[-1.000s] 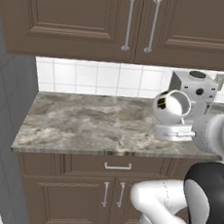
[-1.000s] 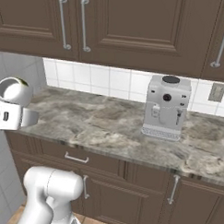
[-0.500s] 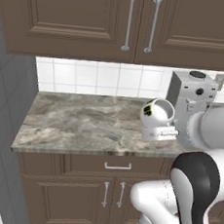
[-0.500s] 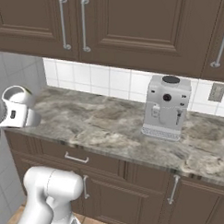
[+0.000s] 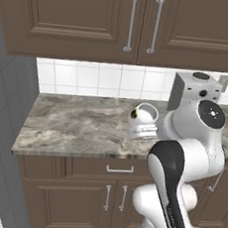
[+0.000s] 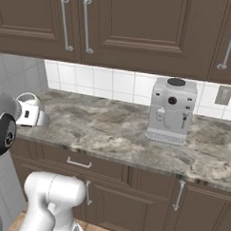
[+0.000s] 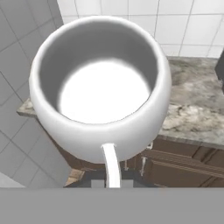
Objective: Clear the mugs and bowl far away from the sink.
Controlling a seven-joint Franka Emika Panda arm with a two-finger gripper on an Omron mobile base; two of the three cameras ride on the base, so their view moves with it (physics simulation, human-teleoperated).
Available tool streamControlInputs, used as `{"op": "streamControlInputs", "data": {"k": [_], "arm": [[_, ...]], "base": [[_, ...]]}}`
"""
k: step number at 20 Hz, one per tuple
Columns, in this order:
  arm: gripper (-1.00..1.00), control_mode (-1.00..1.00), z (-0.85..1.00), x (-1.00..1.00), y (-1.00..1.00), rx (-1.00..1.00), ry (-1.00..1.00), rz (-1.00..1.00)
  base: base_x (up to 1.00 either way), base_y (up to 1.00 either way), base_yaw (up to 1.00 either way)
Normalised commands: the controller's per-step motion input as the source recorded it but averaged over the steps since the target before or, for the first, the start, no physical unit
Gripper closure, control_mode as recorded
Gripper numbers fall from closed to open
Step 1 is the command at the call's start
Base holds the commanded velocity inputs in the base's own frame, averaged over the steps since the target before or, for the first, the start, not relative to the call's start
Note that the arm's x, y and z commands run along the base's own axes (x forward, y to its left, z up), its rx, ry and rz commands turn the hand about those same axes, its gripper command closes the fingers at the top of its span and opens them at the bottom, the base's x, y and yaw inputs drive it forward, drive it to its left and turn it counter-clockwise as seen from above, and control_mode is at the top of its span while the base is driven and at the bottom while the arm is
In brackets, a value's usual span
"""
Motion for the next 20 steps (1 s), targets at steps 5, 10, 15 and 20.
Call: {"op": "streamControlInputs", "data": {"k": [5, 10, 15, 20], "arm": [[1.00, -1.00, -0.54, 0.54, 0.16, 0.00, 0.01, 0.00], [1.00, -1.00, -0.46, 0.56, 0.16, 0.00, 0.01, 0.00], [1.00, -1.00, -0.38, 0.55, 0.17, 0.00, 0.06, 0.00], [1.00, -1.00, -0.25, 0.55, 0.17, 0.00, 0.16, 0.00]], "base": [[0.00, 0.00, 0.00], [0.00, 0.00, 0.00], [0.00, 0.00, 0.00], [0.00, 0.00, 0.00]]}}
